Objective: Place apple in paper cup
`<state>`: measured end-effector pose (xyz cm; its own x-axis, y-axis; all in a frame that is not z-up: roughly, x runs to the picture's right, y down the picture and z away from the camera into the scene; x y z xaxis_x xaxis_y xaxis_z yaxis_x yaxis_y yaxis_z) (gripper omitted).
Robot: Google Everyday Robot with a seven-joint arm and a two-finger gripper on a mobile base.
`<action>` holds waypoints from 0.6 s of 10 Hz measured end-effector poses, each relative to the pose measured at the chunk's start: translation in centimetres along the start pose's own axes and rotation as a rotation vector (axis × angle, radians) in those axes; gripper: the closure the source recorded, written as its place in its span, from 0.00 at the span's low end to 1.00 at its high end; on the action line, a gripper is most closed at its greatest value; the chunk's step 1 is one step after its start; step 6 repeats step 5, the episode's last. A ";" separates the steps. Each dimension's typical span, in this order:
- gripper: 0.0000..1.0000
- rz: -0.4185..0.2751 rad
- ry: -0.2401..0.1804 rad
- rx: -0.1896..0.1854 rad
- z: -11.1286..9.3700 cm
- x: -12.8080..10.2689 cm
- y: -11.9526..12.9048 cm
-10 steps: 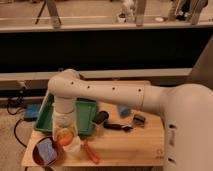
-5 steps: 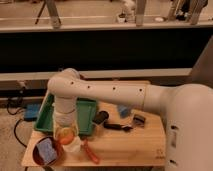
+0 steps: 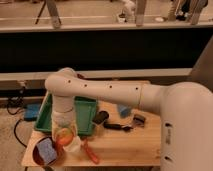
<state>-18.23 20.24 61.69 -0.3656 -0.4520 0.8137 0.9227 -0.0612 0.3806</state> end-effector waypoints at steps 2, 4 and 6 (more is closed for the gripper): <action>0.20 -0.003 -0.010 -0.010 0.1 0.0 -0.1; 0.20 -0.001 -0.011 -0.018 0.1 0.0 -0.1; 0.20 0.002 -0.008 -0.021 0.1 0.0 -0.1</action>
